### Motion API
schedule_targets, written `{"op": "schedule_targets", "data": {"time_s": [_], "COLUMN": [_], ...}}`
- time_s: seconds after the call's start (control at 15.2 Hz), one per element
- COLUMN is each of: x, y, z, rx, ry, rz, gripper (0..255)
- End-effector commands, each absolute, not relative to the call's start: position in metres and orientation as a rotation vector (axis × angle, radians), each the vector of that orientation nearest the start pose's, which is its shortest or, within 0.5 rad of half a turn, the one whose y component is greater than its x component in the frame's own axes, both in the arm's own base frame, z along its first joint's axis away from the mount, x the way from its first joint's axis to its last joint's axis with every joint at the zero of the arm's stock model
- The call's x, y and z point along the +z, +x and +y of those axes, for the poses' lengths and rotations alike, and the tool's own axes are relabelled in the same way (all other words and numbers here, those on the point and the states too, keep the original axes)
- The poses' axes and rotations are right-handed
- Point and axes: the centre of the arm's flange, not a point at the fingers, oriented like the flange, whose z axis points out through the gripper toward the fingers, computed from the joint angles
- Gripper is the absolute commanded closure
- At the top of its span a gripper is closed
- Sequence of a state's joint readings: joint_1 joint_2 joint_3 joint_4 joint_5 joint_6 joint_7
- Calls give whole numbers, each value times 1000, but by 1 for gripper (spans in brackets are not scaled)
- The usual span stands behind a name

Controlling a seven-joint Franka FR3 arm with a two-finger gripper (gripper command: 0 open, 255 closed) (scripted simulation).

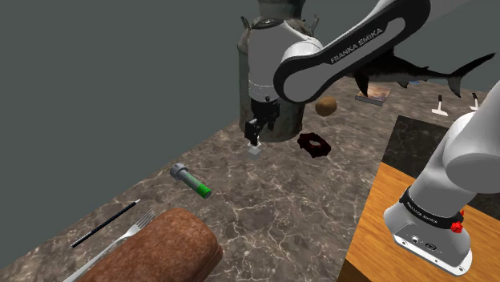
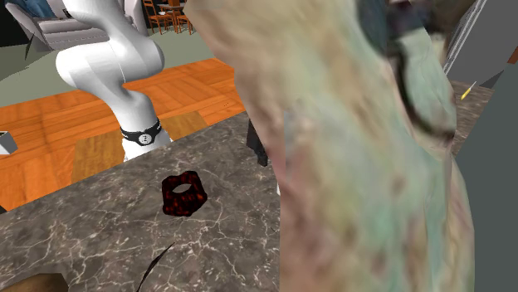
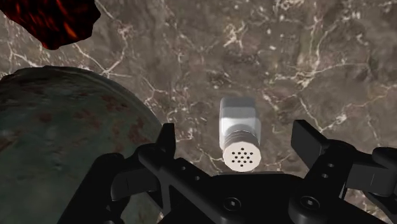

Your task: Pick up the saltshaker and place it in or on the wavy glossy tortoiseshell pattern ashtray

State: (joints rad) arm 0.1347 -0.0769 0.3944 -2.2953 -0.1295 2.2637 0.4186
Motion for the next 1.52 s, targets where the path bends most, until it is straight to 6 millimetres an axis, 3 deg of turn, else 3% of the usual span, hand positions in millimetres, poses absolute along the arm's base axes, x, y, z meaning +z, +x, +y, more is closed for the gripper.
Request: {"op": "schedule_targets", "data": {"time_s": [0.0,0.46,0.99,1.06,1.45], "x": [377,338,338,338,338], "y": [445,449,449,449,450], "z": [268,265,265,265,265], "rx": [-161,-161,-161,-161,-161], "ry": [-3221,-3221,-3221,-3221,-3221], "rz": [-323,-323,-323,-323,-323], "gripper": [0,0,0,255,255]}}
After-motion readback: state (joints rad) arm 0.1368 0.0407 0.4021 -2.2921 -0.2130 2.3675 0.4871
